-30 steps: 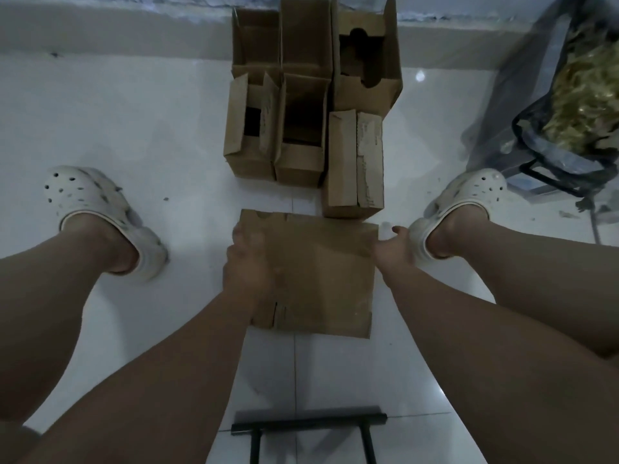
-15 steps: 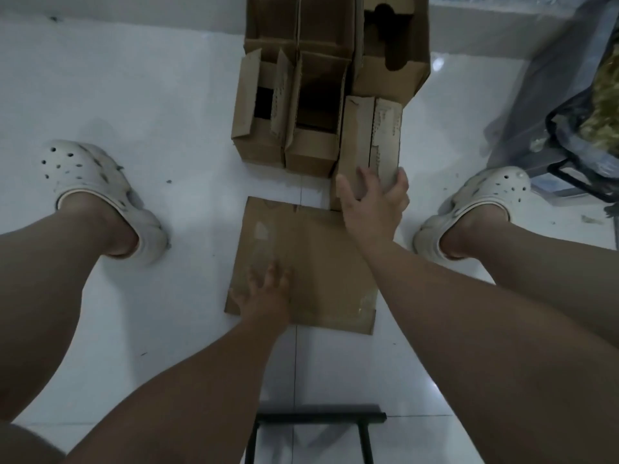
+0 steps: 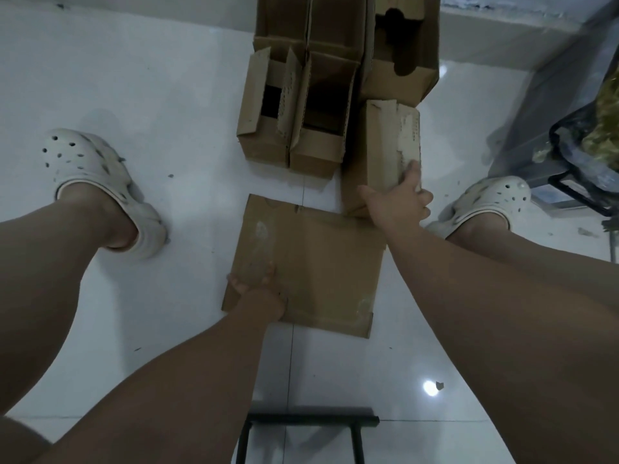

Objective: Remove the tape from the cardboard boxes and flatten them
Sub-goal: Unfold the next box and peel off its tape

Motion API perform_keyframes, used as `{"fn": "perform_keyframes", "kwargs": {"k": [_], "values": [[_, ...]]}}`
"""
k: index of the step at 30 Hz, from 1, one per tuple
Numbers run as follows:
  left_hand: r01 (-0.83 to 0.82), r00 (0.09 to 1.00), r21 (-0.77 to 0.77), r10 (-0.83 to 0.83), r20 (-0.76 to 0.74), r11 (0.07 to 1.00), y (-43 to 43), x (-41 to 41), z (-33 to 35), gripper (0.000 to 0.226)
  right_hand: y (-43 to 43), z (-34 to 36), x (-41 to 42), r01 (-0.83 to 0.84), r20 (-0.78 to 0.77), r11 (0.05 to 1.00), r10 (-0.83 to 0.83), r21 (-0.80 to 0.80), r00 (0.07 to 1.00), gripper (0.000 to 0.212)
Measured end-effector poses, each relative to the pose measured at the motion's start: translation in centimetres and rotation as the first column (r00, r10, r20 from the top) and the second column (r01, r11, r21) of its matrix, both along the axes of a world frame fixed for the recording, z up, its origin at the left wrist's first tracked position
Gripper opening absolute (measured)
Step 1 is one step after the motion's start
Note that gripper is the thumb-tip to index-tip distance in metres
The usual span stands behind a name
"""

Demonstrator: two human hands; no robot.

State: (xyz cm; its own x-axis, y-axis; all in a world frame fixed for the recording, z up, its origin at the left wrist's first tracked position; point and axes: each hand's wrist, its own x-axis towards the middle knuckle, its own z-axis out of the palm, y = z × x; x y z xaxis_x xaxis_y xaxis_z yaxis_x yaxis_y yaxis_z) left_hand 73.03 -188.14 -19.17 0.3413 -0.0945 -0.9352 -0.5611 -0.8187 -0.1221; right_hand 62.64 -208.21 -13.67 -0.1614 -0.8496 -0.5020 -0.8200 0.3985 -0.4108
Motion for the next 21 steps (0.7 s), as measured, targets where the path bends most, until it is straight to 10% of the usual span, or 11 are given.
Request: {"fn": "perform_keyframes", "kwargs": {"k": [5,11,17,21], "values": [[0.016,0.999,0.018,-0.017,0.034,1.0,1.0,-0.4,-0.9,0.087,0.4,0.9,-1.1,0.32,0.227,0.945,-0.297,-0.072,0.928,0.084],[-0.331,0.941,-0.194,0.339,0.008,0.923,0.0,0.8,-0.4,0.069,2.5,2.4,-3.6,0.615,0.515,0.758,-0.625,0.219,0.587,0.027],[-0.474,0.853,-0.39,0.521,0.019,0.789,-1.7,3.5,2.0,0.066,4.8,3.5,-7.3,0.518,0.519,0.644,-0.763,0.563,0.386,0.051],[-0.649,0.699,-0.61,0.673,-0.243,0.454,-4.1,4.5,5.8,0.053,5.8,4.6,-8.5,0.433,0.485,0.599,-0.8,0.673,0.353,0.06]]}}
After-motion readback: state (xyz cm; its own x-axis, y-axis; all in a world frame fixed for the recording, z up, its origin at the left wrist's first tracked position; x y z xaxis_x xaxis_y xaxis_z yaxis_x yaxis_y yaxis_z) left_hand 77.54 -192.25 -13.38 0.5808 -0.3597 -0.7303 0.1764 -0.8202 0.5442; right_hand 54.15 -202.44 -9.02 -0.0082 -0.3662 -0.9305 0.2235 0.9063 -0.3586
